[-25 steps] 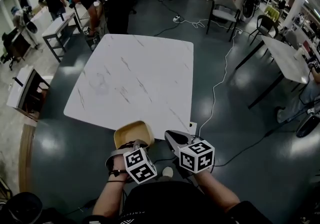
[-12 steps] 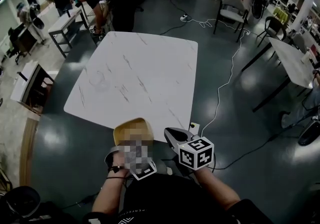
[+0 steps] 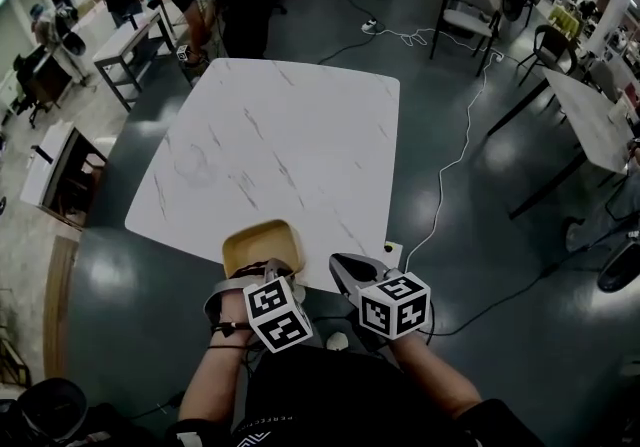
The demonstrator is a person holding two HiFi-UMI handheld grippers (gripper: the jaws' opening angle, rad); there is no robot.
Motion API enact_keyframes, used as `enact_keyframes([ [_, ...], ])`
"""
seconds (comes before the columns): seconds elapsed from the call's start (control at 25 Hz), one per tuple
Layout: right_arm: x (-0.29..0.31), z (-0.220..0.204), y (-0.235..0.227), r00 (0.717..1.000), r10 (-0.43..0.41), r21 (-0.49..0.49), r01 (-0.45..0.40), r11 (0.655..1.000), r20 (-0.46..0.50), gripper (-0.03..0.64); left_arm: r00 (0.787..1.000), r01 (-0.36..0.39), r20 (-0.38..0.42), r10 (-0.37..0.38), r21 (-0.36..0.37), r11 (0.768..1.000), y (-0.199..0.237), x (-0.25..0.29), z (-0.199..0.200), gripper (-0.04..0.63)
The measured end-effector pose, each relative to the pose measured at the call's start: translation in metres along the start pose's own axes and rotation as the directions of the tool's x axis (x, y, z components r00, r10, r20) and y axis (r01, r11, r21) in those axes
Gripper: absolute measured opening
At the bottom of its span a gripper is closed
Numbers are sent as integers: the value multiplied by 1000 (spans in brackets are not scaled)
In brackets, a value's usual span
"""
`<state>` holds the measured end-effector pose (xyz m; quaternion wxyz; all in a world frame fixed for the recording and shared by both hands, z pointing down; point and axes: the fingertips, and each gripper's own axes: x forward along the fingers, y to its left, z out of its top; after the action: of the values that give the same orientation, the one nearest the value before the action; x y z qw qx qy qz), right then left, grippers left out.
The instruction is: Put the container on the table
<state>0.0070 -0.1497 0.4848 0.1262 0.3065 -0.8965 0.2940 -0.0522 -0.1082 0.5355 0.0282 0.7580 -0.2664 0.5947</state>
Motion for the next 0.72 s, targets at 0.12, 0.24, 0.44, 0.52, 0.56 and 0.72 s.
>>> enact_keyframes([
  [0.12, 18, 15, -12, 1000, -15, -4, 15, 1000, 2, 2, 1000, 4, 10, -5, 24, 1000, 25, 10, 6, 17],
  [0.24, 39, 37, -17, 1000, -30, -3, 30, 1000, 9, 2, 1000, 19, 21, -21, 55, 998, 50, 13, 9, 17],
  [0.44, 79, 66, -30, 999, -46, -5, 46, 999, 7, 2, 999, 36, 20, -37, 59, 998, 97, 26, 2, 16],
  [0.52, 91, 77, -37, 999, -53, -4, 53, 999, 5, 2, 999, 34, 14, -35, 64, 997, 118, 31, 1, 17],
  [0.56, 98, 83, -40, 998, -59, -4, 59, 998, 4, 2, 999, 31, 14, -32, 67, 997, 129, 34, 2, 17],
  [0.72, 130, 102, -52, 997, -82, 2, 82, 997, -5, 2, 998, 49, 25, -51, 85, 995, 165, 47, 3, 17],
])
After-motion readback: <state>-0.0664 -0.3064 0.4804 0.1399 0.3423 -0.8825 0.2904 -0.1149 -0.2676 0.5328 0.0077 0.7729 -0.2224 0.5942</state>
